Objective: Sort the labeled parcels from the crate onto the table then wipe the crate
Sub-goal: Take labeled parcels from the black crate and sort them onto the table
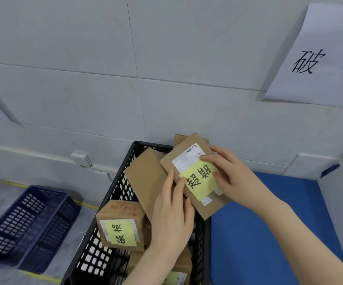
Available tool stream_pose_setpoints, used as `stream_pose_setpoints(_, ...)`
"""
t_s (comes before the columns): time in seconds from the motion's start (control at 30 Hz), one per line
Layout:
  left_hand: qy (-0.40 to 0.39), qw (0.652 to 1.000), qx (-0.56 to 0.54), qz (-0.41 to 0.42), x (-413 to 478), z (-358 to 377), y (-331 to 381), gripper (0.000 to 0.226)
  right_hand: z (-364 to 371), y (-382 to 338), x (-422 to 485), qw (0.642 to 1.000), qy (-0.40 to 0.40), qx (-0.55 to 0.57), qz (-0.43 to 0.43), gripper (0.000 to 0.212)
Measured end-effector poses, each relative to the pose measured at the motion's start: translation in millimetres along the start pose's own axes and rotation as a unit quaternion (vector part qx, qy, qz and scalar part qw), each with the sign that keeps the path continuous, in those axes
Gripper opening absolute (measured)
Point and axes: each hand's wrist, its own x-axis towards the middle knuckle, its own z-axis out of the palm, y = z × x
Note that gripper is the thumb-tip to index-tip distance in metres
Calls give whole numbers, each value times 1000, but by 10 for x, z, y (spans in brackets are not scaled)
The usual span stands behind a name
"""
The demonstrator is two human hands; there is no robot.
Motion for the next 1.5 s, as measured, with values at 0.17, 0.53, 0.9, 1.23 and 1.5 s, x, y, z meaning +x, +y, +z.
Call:
stream_pose_setpoints(0.17, -8, 1000, 5, -3, 17, 154, 147, 54, -12, 79, -16, 999, 16, 44, -21, 52)
stream_pose_setpoints(0.53, 55, 992, -18, 108, 40, -103, 581, 49, -246, -150, -469, 984, 98, 147, 19, 47)
stream_pose_setpoints(0.9, -67, 991, -99, 61, -138, -549, 400, 53, 46, -421, -895, 975, 82, 193, 78, 47)
stream_pose_setpoints(1.23, -97, 974, -132, 154, -251, -634, 777, 55, -270, -596, -1437, 977, 179, 96, 65, 37)
stream_pose_setpoints(1.5, -108, 957, -184, 198, -842, -170, 1808, 54, -995, -319, -2575, 969, 226, 40, 93, 40)
